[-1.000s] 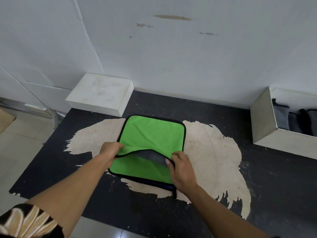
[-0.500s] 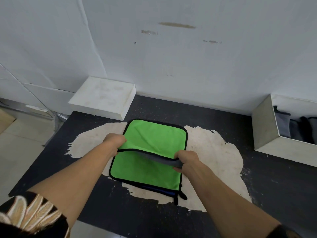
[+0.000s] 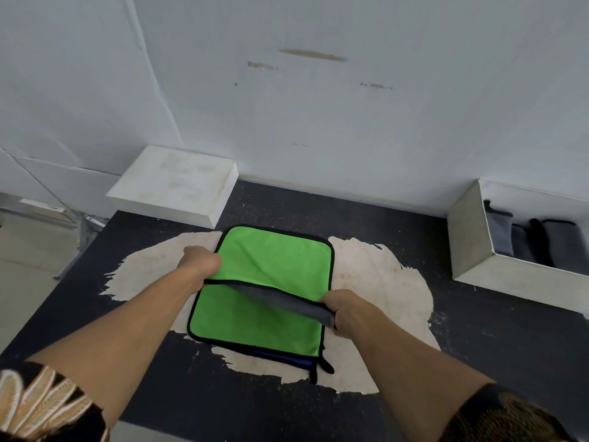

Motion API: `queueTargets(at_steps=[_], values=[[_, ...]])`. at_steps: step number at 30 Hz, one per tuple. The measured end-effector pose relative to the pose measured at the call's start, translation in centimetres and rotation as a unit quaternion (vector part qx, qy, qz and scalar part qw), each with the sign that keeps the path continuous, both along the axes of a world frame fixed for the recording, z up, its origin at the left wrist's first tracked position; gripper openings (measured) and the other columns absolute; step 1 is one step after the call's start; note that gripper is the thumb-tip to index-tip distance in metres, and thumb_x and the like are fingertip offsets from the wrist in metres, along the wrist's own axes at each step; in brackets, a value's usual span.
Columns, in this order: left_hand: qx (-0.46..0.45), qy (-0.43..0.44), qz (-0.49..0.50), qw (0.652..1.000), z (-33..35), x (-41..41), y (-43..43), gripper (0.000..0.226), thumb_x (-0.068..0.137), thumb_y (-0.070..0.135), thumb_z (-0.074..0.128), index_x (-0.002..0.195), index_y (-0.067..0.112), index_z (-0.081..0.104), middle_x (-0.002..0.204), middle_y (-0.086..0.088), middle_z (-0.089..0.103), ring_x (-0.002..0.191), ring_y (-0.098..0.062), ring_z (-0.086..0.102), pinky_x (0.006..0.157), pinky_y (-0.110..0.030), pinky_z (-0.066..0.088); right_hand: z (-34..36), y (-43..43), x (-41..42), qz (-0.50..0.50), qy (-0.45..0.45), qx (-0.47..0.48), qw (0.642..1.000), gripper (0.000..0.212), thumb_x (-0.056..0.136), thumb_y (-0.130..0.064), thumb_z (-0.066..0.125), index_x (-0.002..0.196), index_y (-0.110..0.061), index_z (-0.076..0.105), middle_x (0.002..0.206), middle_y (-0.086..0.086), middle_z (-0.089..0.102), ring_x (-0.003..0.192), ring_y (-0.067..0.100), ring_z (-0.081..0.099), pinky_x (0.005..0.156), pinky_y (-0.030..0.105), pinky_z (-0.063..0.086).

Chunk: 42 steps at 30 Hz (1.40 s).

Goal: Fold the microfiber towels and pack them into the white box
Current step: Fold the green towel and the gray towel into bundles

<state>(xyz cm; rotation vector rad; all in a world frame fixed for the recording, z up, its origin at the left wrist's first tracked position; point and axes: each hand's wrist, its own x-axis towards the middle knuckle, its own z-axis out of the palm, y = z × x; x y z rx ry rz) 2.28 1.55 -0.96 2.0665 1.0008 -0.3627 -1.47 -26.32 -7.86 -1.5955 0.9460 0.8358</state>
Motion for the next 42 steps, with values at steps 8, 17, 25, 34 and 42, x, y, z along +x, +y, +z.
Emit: queueTargets(at_steps=[8,17,25,34,42], values=[[0.031,0.003,-0.097,0.995,1.4,-1.0,-0.2,0.018,0.084,0.013,0.065,0.097,0.000,0.062,0.103,-0.019,0.064,0.092,-0.034,0.060,0.085,-0.044,0.054,5.2,-0.1,0.4,0.029,-0.057,-0.080,0.995,0.015,0.093,-0.016,0.055,0.081,-0.008,0.056,0.099,0.013,0.066,0.090,0.029,0.064,0.066,0.033,0.045],[0.067,-0.101,-0.053,0.991,5.8,0.4,-1.9,0.046,0.088,0.048,0.064,0.103,0.005,0.071,0.109,-0.012,0.067,0.101,-0.033,0.062,0.076,-0.032,0.043,9.9,-1.9,2.5,-0.207,-0.196,0.067,0.956,0.008,0.097,-0.019,0.061,0.096,-0.012,0.057,0.088,0.007,0.060,0.070,0.022,0.060,0.047,0.028,0.051],[-0.187,-0.082,-0.054,0.977,7.6,2.8,-4.9,0.013,0.093,0.007,0.063,0.092,0.013,0.075,0.115,-0.014,0.069,0.098,-0.029,0.066,0.088,-0.040,0.056,13.0,-7.6,1.5,-0.131,-0.188,0.125,0.965,0.012,0.097,-0.008,0.058,0.103,-0.009,0.068,0.087,0.008,0.071,0.073,0.022,0.066,0.066,0.036,0.058],[-0.091,-0.097,-0.172,0.976,6.9,2.5,-13.1,0.024,0.090,0.037,0.068,0.089,0.015,0.077,0.140,-0.010,0.056,0.129,-0.030,0.049,0.104,-0.041,0.035,11.1,-13.2,-1.1,-0.254,-0.225,0.126,0.932,0.019,0.098,-0.019,0.059,0.103,-0.001,0.065,0.097,0.013,0.070,0.081,0.026,0.070,0.069,0.040,0.060],[-0.161,-0.100,-0.234,0.954,5.8,4.2,-17.5,0.036,0.090,-0.005,0.058,0.092,0.026,0.077,0.120,-0.009,0.068,0.104,-0.026,0.065,0.096,-0.042,0.053,10.8,-18.0,-1.2,-0.212,-0.258,-0.035,0.942,0.011,0.100,-0.015,0.053,0.100,-0.014,0.064,0.094,0.009,0.057,0.083,0.022,0.054,0.065,0.027,0.055]])
